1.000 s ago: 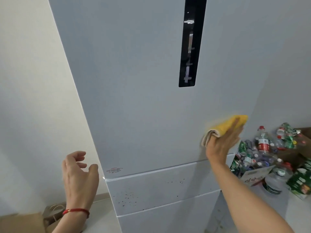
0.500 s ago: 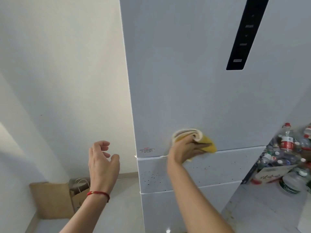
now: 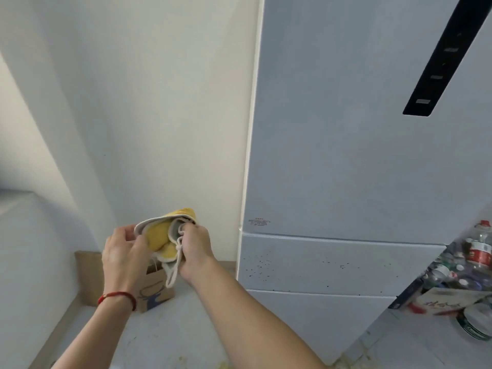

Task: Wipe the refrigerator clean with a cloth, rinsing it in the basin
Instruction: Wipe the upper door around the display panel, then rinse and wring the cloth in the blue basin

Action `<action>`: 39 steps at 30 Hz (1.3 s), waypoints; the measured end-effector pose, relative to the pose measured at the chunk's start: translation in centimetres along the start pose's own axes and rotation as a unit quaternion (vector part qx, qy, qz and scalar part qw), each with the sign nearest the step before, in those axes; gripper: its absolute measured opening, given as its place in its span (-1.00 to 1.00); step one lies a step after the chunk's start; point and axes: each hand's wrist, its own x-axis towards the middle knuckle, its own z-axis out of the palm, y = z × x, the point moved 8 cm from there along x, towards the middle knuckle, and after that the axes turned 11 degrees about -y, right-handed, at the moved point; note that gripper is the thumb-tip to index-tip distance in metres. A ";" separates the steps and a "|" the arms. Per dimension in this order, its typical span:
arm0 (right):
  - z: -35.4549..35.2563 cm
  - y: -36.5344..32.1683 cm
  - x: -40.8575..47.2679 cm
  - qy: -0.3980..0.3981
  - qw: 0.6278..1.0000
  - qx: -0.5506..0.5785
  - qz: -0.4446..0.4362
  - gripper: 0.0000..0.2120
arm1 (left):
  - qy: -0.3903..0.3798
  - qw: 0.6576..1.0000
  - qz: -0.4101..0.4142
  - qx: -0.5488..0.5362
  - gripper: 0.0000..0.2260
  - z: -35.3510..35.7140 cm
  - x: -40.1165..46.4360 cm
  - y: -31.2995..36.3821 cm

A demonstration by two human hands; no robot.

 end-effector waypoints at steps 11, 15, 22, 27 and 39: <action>4.6 17.9 -9.5 -0.404 0.881 0.060 0.238 -0.20 | 0.033 0.941 -0.175 -0.289 -0.76 -9.3 -19.2 -11.5; 8.2 25.8 -15.1 -0.449 0.827 -0.029 0.338 -0.25 | 0.151 0.949 -0.176 -0.215 -0.86 -16.3 -28.1 -15.2; 12.5 40.0 -24.4 -0.461 0.749 -0.170 0.445 -0.41 | 0.277 0.924 -0.235 -0.121 -0.84 -27.3 -43.7 -23.8; 15.0 51.3 -29.4 -0.462 0.718 -0.279 0.440 -0.69 | 0.411 0.788 -0.318 -0.331 -0.82 -31.2 -53.4 -36.3; 14.6 71.2 -29.2 -0.488 0.585 -0.574 0.301 -0.73 | 0.398 0.731 -0.501 -0.238 -0.82 -35.8 -61.6 -52.4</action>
